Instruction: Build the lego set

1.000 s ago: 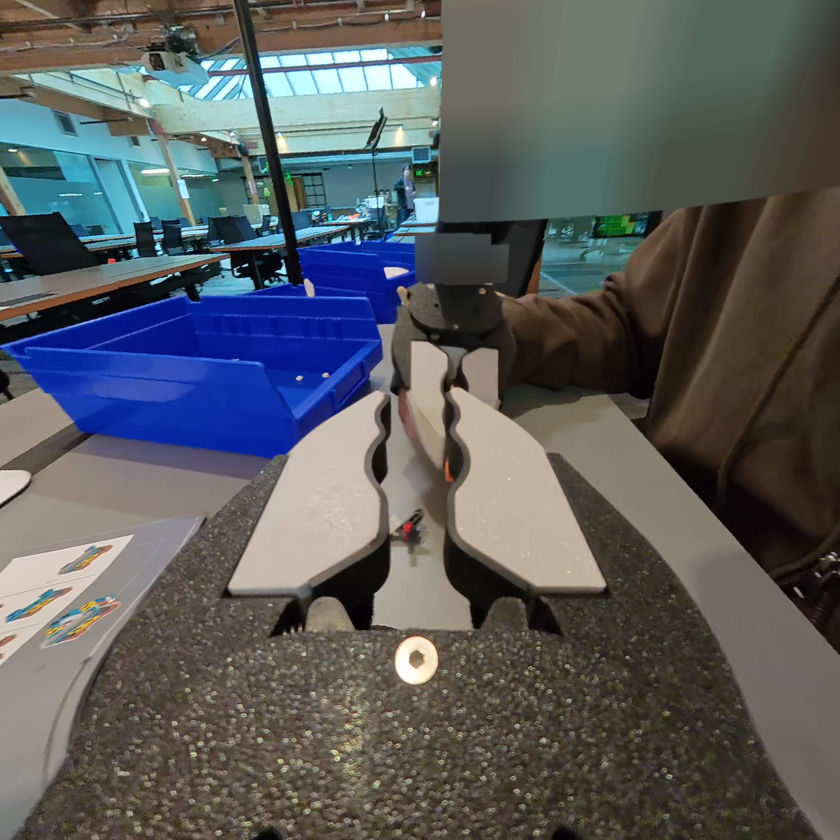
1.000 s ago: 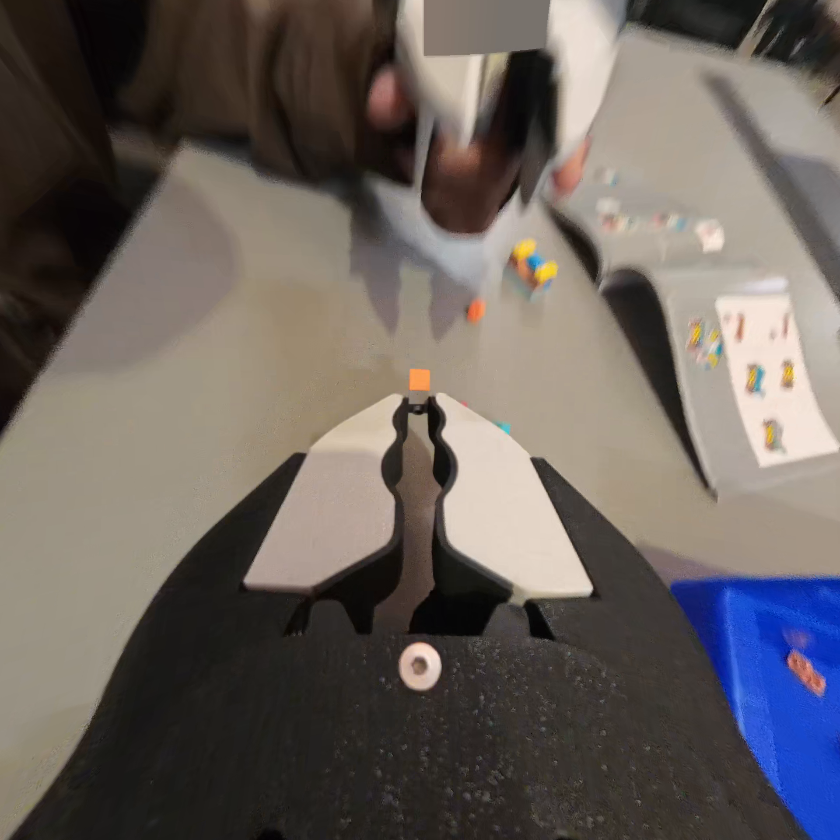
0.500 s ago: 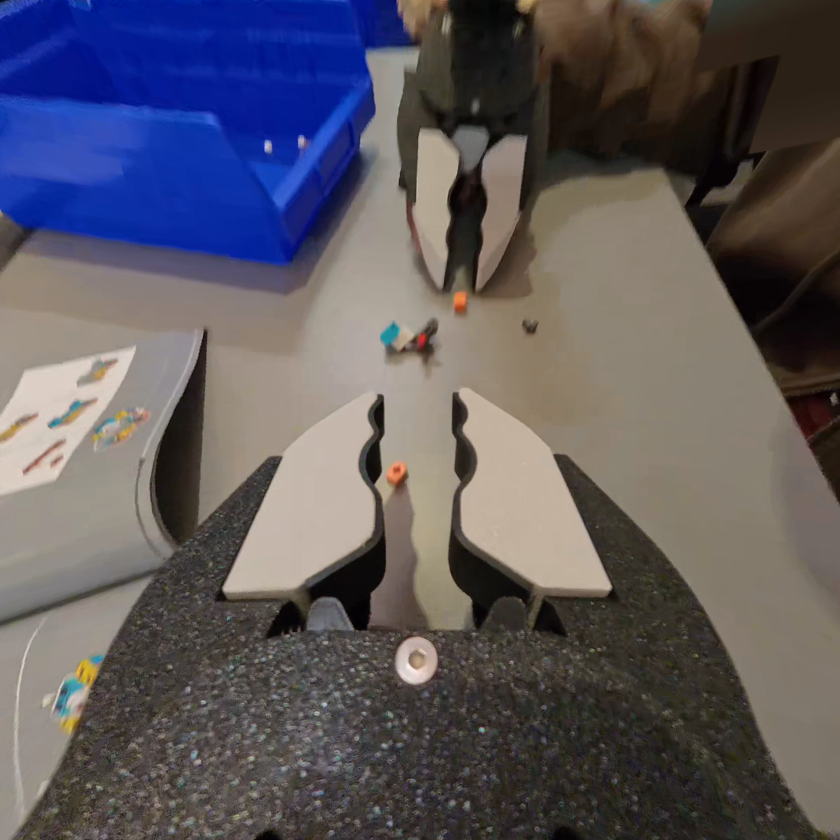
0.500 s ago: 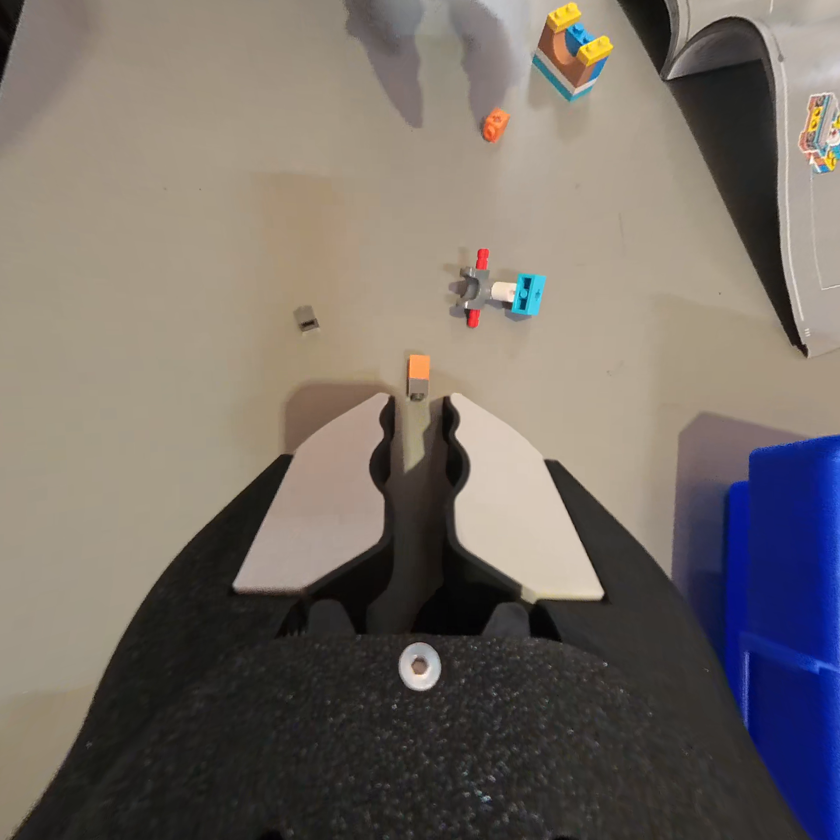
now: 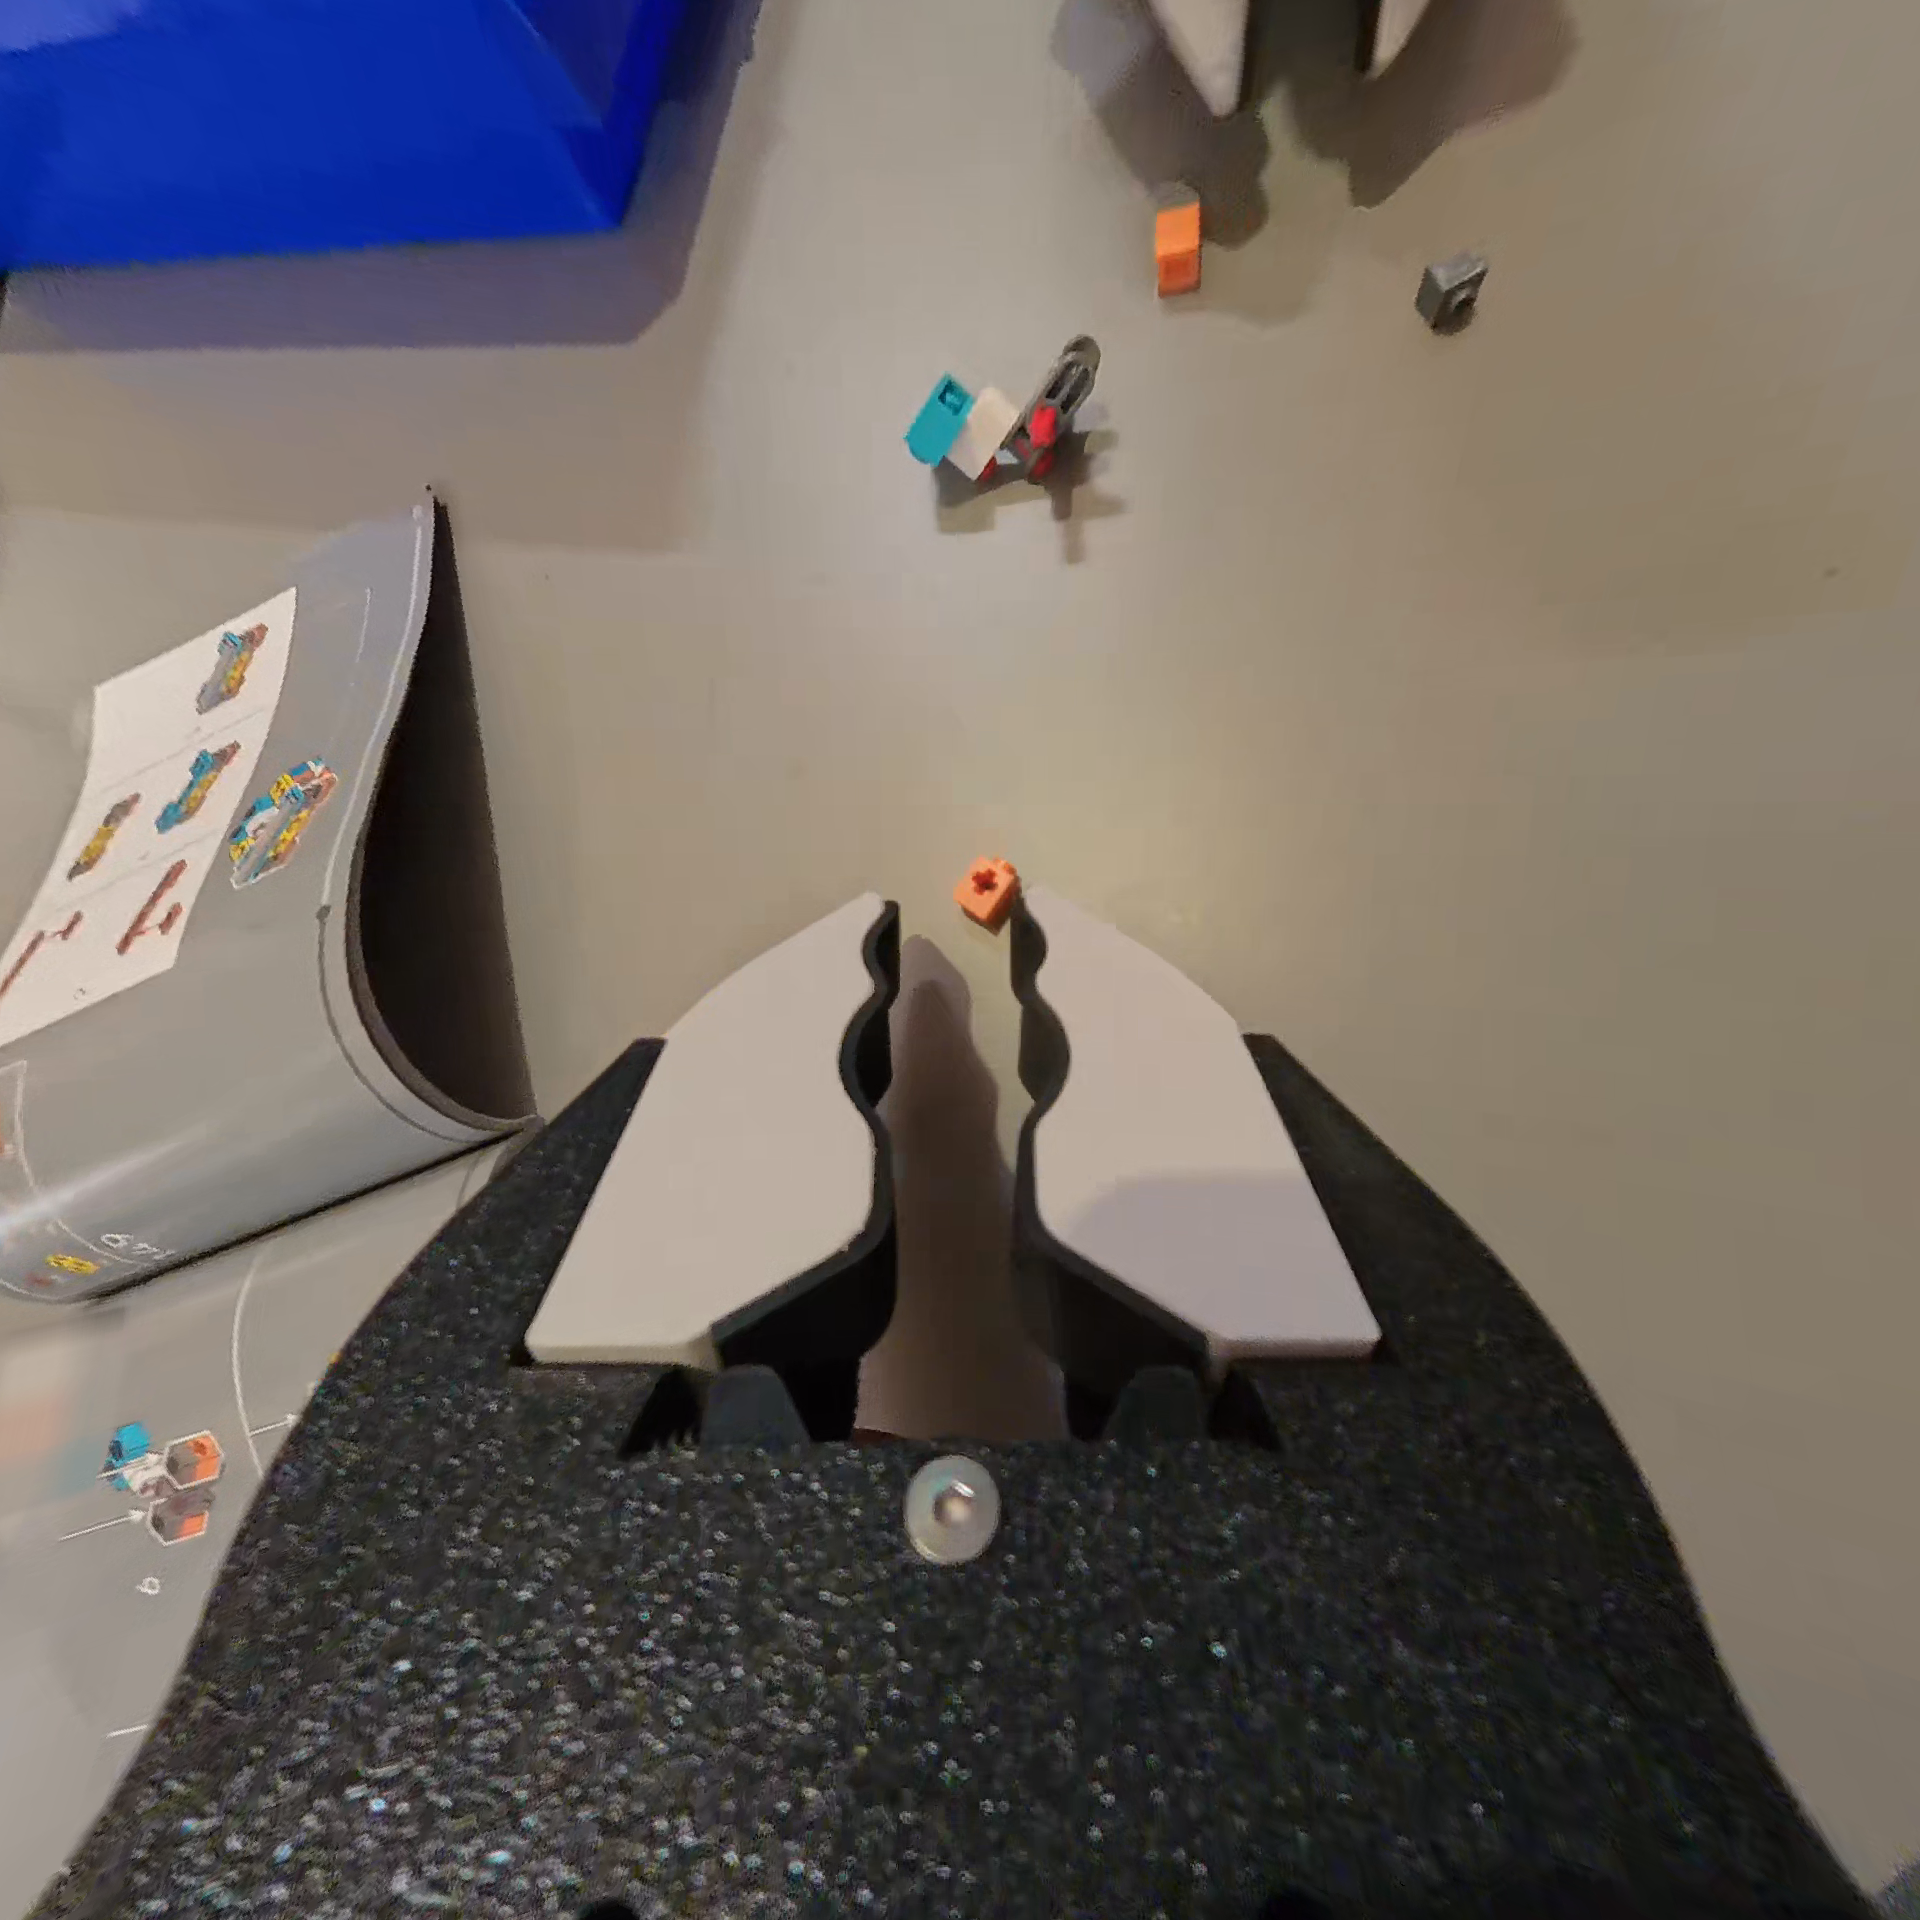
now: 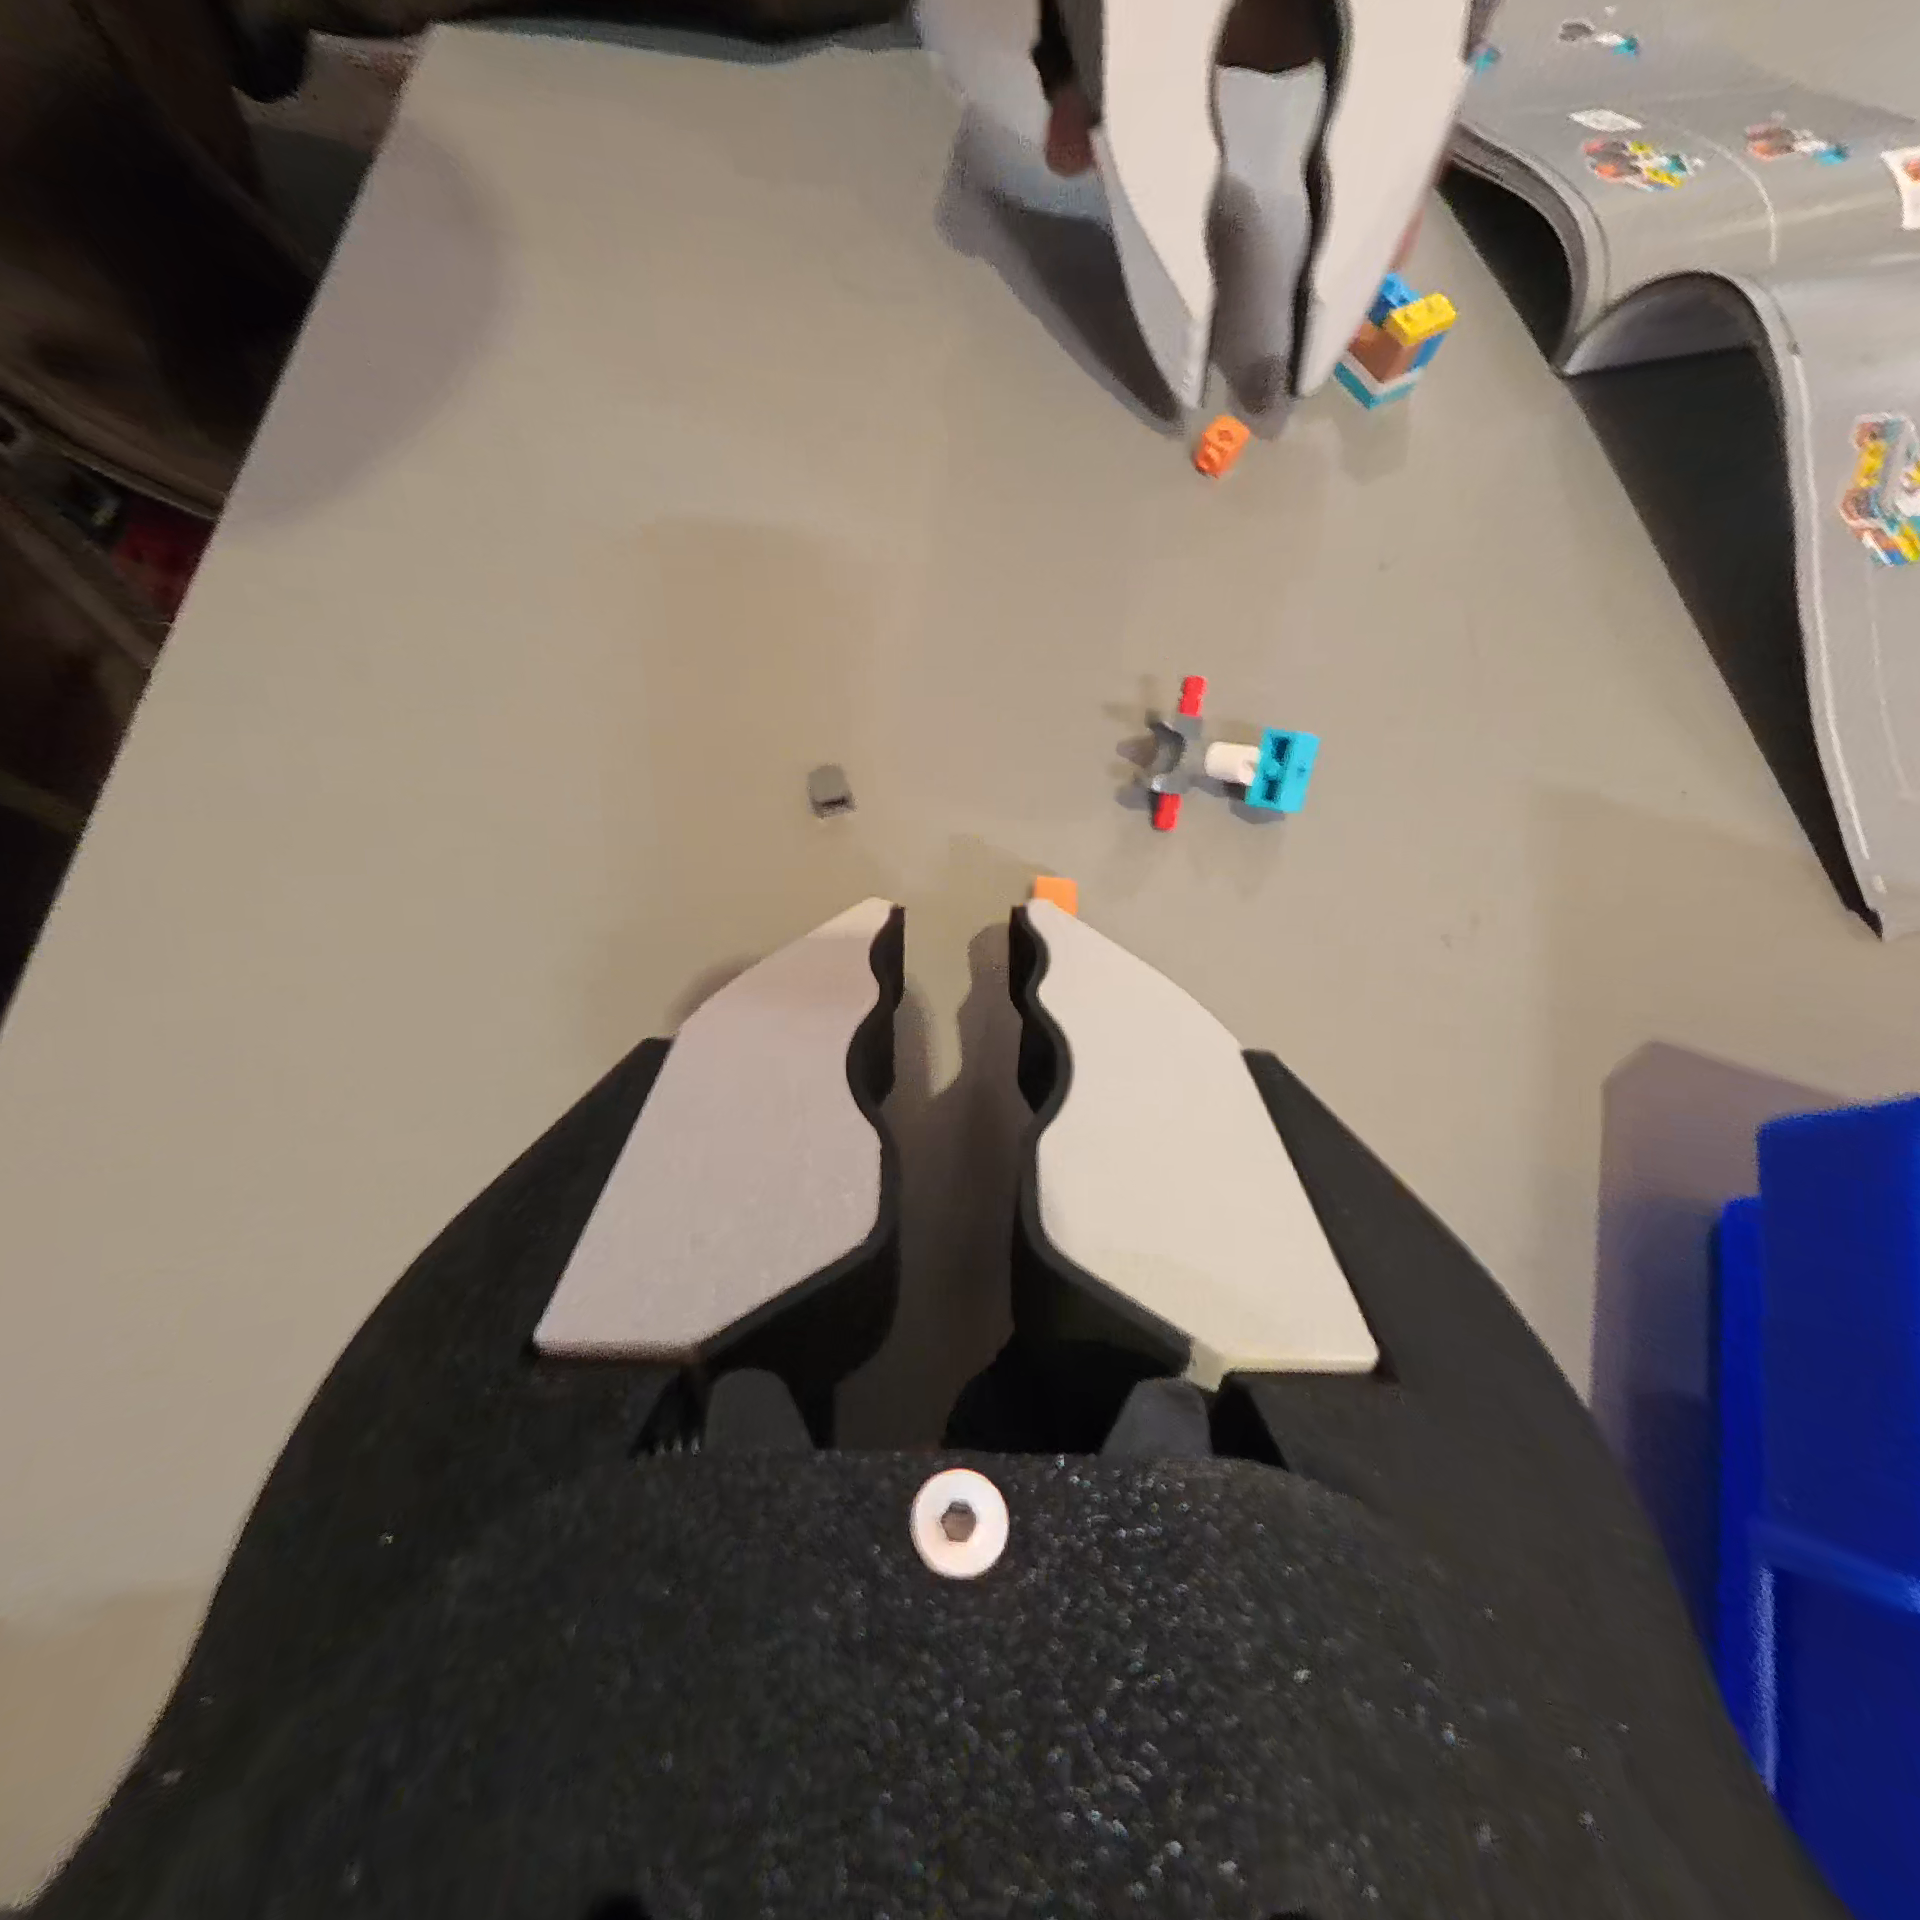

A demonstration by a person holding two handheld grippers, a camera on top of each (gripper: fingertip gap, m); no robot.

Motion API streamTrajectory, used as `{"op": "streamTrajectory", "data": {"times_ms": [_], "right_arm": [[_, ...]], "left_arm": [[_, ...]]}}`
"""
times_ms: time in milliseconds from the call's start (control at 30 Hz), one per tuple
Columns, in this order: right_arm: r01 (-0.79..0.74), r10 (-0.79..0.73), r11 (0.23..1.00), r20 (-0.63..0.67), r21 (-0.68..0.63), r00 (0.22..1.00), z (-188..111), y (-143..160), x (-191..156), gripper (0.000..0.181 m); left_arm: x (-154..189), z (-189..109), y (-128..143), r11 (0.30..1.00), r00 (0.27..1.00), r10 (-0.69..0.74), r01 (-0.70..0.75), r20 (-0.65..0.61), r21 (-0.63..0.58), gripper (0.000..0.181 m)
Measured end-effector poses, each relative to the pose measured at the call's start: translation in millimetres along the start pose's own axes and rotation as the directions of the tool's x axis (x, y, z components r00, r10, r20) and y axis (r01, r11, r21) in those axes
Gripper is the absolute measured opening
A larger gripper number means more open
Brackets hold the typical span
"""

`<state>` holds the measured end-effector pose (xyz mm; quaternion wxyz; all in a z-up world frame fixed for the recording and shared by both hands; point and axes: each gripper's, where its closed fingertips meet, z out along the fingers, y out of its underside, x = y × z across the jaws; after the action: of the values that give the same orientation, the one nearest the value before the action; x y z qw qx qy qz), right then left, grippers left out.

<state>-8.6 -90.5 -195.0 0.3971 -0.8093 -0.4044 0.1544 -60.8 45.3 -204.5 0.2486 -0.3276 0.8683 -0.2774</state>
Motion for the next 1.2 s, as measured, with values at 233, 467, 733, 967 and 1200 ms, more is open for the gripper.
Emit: {"op": "streamTrajectory", "data": {"times_ms": [233,467,733,967,1200], "right_arm": [[0.045,-0.045,0.999,0.085,0.002,0.995,14,-13,-23,0.017],[0.062,-0.060,0.997,0.042,-0.047,0.997,28,-13,-19,0.016],[0.080,-0.086,0.995,-0.116,-0.058,0.989,25,-15,5,0.016],[0.099,-0.099,0.994,0.007,-0.055,0.995,23,-14,-17,0.016],[0.098,-0.103,0.990,-0.047,-0.104,0.994,32,-8,-9,0.021]], "left_arm": [[2,6,3,1.000,1.000,0.026,-0.026,-0.001,-0.011,0.012],[7,7,-5,0.999,0.998,0.054,-0.054,-0.010,0.002,0.005],[30,10,-16,0.997,0.991,0.068,-0.064,-0.117,0.039,0.004],[30,5,-18,0.998,0.991,0.048,-0.041,-0.126,0.056,0.006],[30,5,-18,0.998,0.991,0.051,-0.045,-0.126,0.046,0.006]]}}
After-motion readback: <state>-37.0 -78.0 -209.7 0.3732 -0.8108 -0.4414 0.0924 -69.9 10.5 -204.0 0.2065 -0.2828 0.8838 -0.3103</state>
